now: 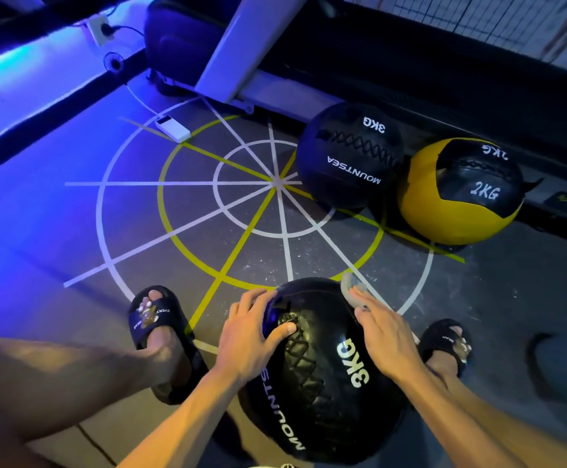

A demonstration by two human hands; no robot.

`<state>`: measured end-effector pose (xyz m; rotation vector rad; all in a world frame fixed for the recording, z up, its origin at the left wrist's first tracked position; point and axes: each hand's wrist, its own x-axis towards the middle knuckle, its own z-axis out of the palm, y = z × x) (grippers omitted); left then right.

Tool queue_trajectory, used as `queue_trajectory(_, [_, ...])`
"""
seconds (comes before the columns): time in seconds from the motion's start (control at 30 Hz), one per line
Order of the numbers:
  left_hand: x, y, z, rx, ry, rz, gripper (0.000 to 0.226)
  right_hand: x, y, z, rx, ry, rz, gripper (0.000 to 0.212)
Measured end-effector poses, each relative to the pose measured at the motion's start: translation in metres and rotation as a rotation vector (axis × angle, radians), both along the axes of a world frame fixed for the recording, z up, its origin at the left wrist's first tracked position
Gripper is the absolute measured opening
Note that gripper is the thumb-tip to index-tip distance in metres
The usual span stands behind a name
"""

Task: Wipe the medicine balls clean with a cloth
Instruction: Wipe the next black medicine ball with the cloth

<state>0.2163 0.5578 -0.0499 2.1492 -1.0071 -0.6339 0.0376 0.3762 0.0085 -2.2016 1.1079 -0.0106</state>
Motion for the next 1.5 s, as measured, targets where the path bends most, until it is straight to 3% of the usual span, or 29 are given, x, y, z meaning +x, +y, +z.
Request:
queue_trajectory(0.1, [-0.002,0.000,0.002,-0.022,0.038,-0.027,0.078,-0.023,0.021,0.006,-0.094,0.100,0.021,0.047])
queue_trajectory(0.2, [-0.013,0.003,0.005,-0.067,0.078,-0.119,0.082,-0.045,0.021,0.014,-0.140,0.064,-0.035,0.040])
queue_trajectory(0.33, [-0.030,0.008,0.009,-0.093,0.028,-0.186,0.088,-0.030,0.004,0.038,0.073,0.102,-0.339,0.046])
queue_trajectory(0.4, [-0.037,0.008,0.010,-0.099,0.017,-0.179,0.089,-0.016,-0.004,0.036,0.142,0.169,-0.347,0.054])
queue_trajectory(0.5, [-0.039,0.005,0.010,-0.094,0.041,-0.180,0.091,0.012,-0.006,0.018,0.114,0.241,-0.201,0.044])
queue_trajectory(0.6, [-0.035,0.003,0.006,-0.084,0.089,-0.207,0.093,0.057,0.013,0.013,0.095,0.163,0.012,0.039])
queue_trajectory(0.67, [-0.034,0.004,0.003,-0.081,0.121,-0.196,0.092,0.076,0.022,0.013,0.142,0.201,0.270,0.044])
queue_trajectory(0.73, [-0.035,0.007,0.000,-0.084,0.148,-0.169,0.089,0.076,0.010,0.012,0.161,0.255,0.380,0.058])
queue_trajectory(0.9, [-0.036,0.012,-0.004,-0.106,0.177,-0.137,0.084,0.031,-0.055,0.003,0.150,0.419,-0.039,0.038])
queue_trajectory(1.0, [-0.037,0.010,-0.002,-0.110,0.181,-0.131,0.083,0.047,-0.032,-0.003,0.030,0.444,0.167,0.040])
queue_trajectory(1.13, [-0.036,0.009,-0.001,-0.105,0.166,-0.150,0.078,0.075,0.025,0.003,0.007,0.255,0.578,0.051])
queue_trajectory(1.27, [-0.041,0.009,0.000,-0.123,0.175,-0.161,0.078,0.053,-0.010,0.000,0.020,0.237,0.430,0.072])
queue_trajectory(1.37, [-0.043,0.008,0.000,-0.110,0.178,-0.159,0.077,0.049,-0.050,-0.019,0.030,0.420,0.118,0.056])
queue_trajectory(1.43, [-0.041,0.008,0.001,-0.103,0.180,-0.153,0.079,0.064,-0.036,-0.025,0.009,0.421,0.243,0.045])
queue_trajectory(1.5, [-0.037,0.007,0.002,-0.098,0.167,-0.162,0.083,0.083,-0.009,-0.018,0.024,0.324,0.494,0.056])
